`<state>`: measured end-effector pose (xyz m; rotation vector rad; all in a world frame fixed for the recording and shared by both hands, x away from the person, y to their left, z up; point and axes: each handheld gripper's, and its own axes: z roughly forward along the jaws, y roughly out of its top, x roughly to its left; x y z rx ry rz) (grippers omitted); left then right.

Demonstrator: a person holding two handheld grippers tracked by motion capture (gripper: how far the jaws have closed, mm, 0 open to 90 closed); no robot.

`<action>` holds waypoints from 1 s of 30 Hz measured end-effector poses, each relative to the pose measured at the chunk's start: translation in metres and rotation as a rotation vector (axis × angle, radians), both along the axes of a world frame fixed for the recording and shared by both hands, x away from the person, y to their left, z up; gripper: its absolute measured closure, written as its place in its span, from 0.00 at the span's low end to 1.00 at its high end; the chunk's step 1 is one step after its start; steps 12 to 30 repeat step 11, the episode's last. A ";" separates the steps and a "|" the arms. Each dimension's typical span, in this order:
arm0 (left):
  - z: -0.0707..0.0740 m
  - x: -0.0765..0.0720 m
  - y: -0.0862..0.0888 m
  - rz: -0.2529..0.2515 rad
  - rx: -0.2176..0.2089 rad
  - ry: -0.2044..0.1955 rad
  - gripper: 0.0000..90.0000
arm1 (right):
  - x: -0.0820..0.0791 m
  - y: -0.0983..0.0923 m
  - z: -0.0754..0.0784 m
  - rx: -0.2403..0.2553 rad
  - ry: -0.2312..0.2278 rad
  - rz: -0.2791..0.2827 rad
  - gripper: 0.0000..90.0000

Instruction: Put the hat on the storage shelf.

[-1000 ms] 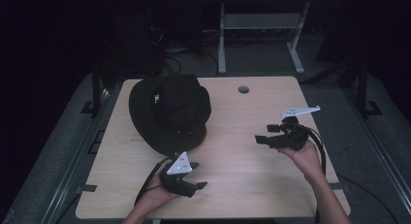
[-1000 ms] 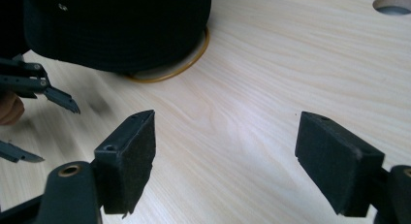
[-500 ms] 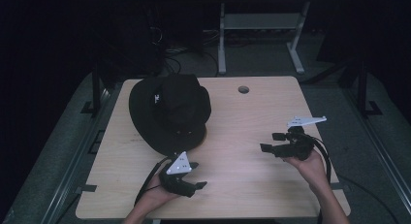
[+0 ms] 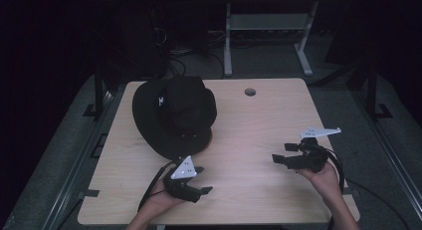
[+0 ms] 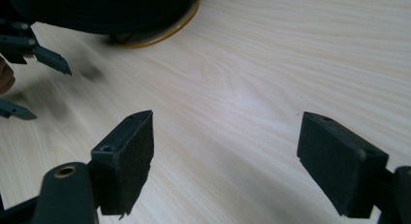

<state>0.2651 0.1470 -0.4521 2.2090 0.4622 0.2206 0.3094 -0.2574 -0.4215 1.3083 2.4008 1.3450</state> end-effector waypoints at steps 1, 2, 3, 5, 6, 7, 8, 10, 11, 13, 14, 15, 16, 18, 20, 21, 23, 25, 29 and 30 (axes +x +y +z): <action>0.000 0.000 0.000 0.000 0.000 0.000 0.33 | -0.002 0.000 -0.001 0.001 0.000 -0.001 0.23; 0.000 0.000 0.000 0.000 -0.001 0.002 0.33 | -0.004 -0.001 -0.001 0.001 0.000 0.001 0.23; 0.000 0.000 0.000 0.000 -0.001 0.003 0.33 | -0.007 -0.001 -0.002 0.000 -0.009 0.002 0.23; 0.000 0.000 0.000 -0.002 0.002 0.001 0.33 | -0.012 -0.002 -0.005 0.000 -0.011 0.004 0.23; -0.001 0.000 -0.001 -0.002 0.002 0.001 0.33 | -0.015 -0.002 -0.006 0.003 -0.010 0.003 0.23; -0.001 0.000 -0.001 -0.002 0.000 0.002 0.33 | -0.018 -0.002 -0.007 0.004 -0.012 0.005 0.23; -0.001 0.000 -0.001 -0.002 0.000 0.002 0.33 | -0.021 -0.002 -0.009 0.005 -0.008 0.005 0.22; -0.001 0.000 -0.002 -0.002 0.000 0.004 0.33 | -0.028 -0.003 -0.012 0.012 -0.012 0.007 0.22; -0.001 0.000 -0.003 -0.004 0.002 0.005 0.33 | -0.031 -0.003 -0.014 0.017 -0.013 0.009 0.22; -0.001 0.000 -0.003 -0.004 0.002 0.005 0.33 | -0.031 -0.003 -0.014 0.017 -0.013 0.009 0.22; -0.001 0.000 -0.003 -0.004 0.002 0.005 0.33 | -0.031 -0.003 -0.014 0.017 -0.013 0.009 0.22; -0.001 0.000 -0.003 -0.004 0.002 0.005 0.33 | -0.031 -0.003 -0.014 0.017 -0.013 0.009 0.22; -0.001 0.000 -0.003 -0.004 0.002 0.005 0.33 | -0.031 -0.003 -0.014 0.017 -0.013 0.009 0.22; -0.001 0.000 -0.003 -0.004 0.002 0.005 0.33 | -0.031 -0.003 -0.014 0.017 -0.013 0.009 0.22; -0.001 0.000 -0.003 -0.004 0.002 0.005 0.33 | -0.031 -0.003 -0.014 0.017 -0.013 0.009 0.22; -0.001 0.000 -0.003 -0.004 0.002 0.005 0.33 | -0.031 -0.003 -0.014 0.017 -0.013 0.009 0.22; -0.001 0.000 -0.003 -0.004 0.002 0.005 0.33 | -0.031 -0.003 -0.014 0.017 -0.013 0.009 0.22; -0.001 0.000 -0.003 -0.004 0.002 0.005 0.33 | -0.031 -0.003 -0.014 0.017 -0.013 0.009 0.22; -0.001 0.000 -0.003 -0.004 0.002 0.005 0.33 | -0.031 -0.003 -0.014 0.017 -0.013 0.009 0.22; -0.001 0.000 -0.003 -0.004 0.002 0.005 0.33 | -0.031 -0.003 -0.014 0.017 -0.013 0.009 0.22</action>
